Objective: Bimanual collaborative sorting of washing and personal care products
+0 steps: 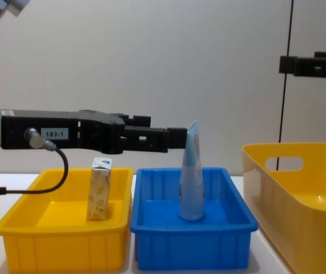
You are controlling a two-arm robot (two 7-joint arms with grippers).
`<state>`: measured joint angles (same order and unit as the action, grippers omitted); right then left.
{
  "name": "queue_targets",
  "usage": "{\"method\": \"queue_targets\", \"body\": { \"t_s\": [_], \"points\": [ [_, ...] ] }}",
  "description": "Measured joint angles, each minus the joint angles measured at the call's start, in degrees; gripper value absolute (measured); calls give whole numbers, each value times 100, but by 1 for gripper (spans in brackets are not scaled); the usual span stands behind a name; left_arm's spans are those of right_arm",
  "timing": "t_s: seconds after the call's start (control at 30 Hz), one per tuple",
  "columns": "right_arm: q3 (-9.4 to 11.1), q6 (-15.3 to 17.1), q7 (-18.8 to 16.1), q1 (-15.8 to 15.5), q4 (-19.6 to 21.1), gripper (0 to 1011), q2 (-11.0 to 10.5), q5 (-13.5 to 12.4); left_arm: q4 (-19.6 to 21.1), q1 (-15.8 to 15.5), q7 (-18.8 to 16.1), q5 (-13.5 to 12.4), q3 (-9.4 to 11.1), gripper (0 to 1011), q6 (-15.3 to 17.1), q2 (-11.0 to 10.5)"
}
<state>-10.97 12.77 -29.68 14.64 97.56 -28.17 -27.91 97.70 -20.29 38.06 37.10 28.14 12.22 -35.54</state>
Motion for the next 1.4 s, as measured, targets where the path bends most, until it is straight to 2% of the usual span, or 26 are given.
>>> {"method": "queue_targets", "body": {
  "t_s": [0.17, 0.63, 1.4],
  "points": [
    [-67, -34, -250, -126, 86, 1000, -101, -110, 0, 0, 0, 0, 0, 1002, 0, 0],
    [-178, -115, -555, -276, 174, 1000, -232, -235, 0, 0, 0, 0, 0, 1002, 0, 0],
    [-222, -144, -682, -340, 212, 1000, -285, -283, 0, 0, 0, 0, 0, 1002, 0, 0]
  ]
}}
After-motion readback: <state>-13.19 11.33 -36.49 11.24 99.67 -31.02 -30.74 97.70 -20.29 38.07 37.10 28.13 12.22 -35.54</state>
